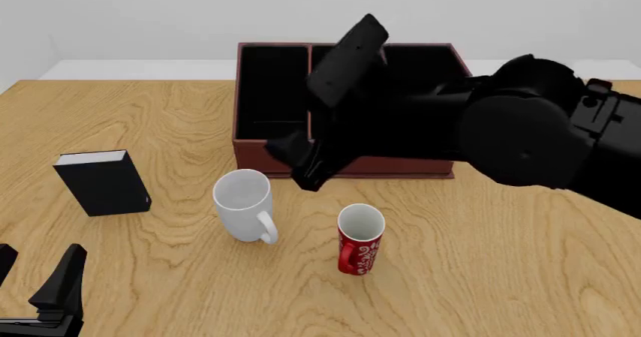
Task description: Pick up the white mug and place it to the right of the caddy.
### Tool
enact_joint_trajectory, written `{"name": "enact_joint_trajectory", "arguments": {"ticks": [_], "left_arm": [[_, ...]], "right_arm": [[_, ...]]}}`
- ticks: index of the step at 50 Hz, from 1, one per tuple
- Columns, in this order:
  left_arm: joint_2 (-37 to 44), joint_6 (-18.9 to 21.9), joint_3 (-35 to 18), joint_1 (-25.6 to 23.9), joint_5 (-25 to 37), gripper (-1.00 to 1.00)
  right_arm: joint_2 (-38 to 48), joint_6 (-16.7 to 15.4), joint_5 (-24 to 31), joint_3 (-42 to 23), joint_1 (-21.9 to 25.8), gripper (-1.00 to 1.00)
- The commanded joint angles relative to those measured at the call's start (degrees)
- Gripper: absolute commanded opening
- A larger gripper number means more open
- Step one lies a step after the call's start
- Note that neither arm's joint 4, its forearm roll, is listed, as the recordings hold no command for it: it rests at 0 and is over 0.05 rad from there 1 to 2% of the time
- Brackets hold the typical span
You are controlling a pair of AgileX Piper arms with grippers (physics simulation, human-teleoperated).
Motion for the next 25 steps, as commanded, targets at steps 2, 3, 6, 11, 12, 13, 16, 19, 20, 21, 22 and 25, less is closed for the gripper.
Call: {"name": "enact_joint_trajectory", "arguments": {"ticks": [2, 3, 6, 11, 12, 13, 16, 19, 20, 21, 22, 25], "left_arm": [[0.0, 0.0, 0.0, 0.0, 0.0, 1.00], [0.0, 0.0, 0.0, 0.0, 0.0, 1.00], [0.0, 0.0, 0.0, 0.0, 0.0, 1.00], [0.0, 0.0, 0.0, 0.0, 0.0, 1.00], [0.0, 0.0, 0.0, 0.0, 0.0, 1.00], [0.0, 0.0, 0.0, 0.0, 0.0, 1.00], [0.0, 0.0, 0.0, 0.0, 0.0, 1.00], [0.0, 0.0, 0.0, 0.0, 0.0, 1.00], [0.0, 0.0, 0.0, 0.0, 0.0, 1.00], [0.0, 0.0, 0.0, 0.0, 0.0, 1.00], [0.0, 0.0, 0.0, 0.0, 0.0, 1.00], [0.0, 0.0, 0.0, 0.0, 0.0, 1.00]], "right_arm": [[3.2, 3.2, -1.0, -0.8, 0.3, 1.00], [3.6, 3.6, -1.0, -0.9, 0.4, 1.00], [4.4, 4.7, -1.4, -0.7, 0.5, 1.00], [5.3, 5.8, -2.3, 0.0, 0.5, 1.00], [5.4, 5.9, -2.5, 0.1, 0.5, 1.00], [5.6, 6.1, -2.7, 0.3, 0.5, 1.00], [6.4, 7.3, -3.1, 0.4, 0.6, 1.00], [7.1, 8.3, -3.7, 0.6, 0.8, 1.00], [7.2, 8.3, -3.8, 0.6, 0.8, 1.00], [7.5, 8.3, -4.0, 0.8, 0.8, 1.00], [7.8, 8.3, -4.3, 0.9, 0.8, 1.00], [8.2, 8.6, -4.6, 1.1, 0.6, 1.00]]}}
